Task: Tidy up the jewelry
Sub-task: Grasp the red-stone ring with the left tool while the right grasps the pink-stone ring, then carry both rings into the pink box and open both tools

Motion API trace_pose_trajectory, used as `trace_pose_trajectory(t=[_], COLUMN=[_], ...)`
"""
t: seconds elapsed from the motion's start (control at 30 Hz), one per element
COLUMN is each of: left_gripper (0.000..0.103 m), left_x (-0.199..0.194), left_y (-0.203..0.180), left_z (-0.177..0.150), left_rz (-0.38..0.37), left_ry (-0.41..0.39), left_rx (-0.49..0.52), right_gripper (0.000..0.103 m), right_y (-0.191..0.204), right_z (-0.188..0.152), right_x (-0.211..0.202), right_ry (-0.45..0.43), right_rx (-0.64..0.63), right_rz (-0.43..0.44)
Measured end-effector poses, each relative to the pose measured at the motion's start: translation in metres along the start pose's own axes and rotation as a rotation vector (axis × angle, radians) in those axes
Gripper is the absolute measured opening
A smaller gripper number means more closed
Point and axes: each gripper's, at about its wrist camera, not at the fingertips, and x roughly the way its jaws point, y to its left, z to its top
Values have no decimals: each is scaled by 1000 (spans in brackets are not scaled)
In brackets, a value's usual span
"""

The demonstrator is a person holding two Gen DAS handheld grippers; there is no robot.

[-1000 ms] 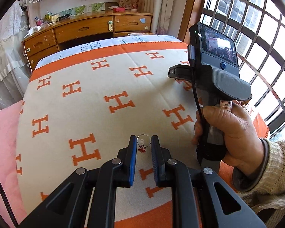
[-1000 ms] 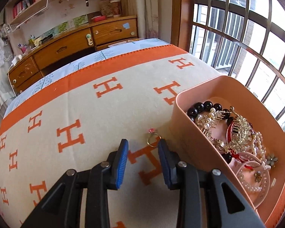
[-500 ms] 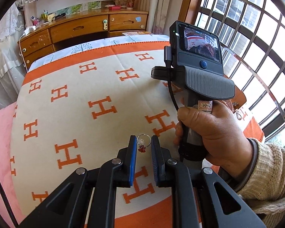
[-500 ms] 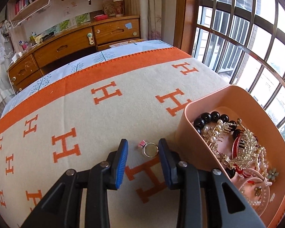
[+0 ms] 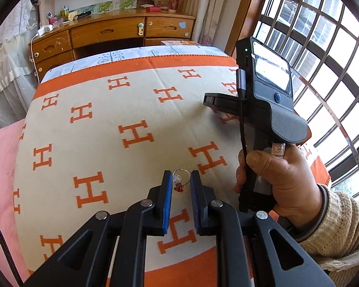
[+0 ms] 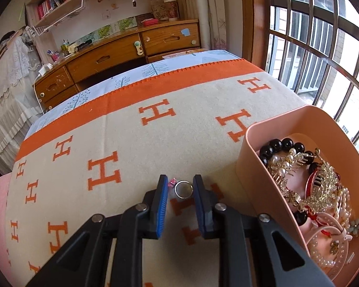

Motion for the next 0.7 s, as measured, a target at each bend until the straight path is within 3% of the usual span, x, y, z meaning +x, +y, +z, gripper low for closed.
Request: trace_pose_trajectory(t=[0.2,0.33,0.5,0.7], left_gripper=[13,13,13,13], left_x=[-9,-12,-10,12], left_y=[-15,-32,-65,-112], left_z=[12,28,58,103], left_rz=[-4,-13,-51,-112], left_ry=[-33,-57,-89,-95], left_rx=[27,53,88,123], right_gripper=[21,21,21,21], right_y=[-16,-34,-78,-141], right_z=[-2,3,15,35], right_x=[-35,-79,-124,-136], right_ry=[12,-35,-94,-57], right_rx=[8,-15,-41,-20], right_rz=[145,247,307,382])
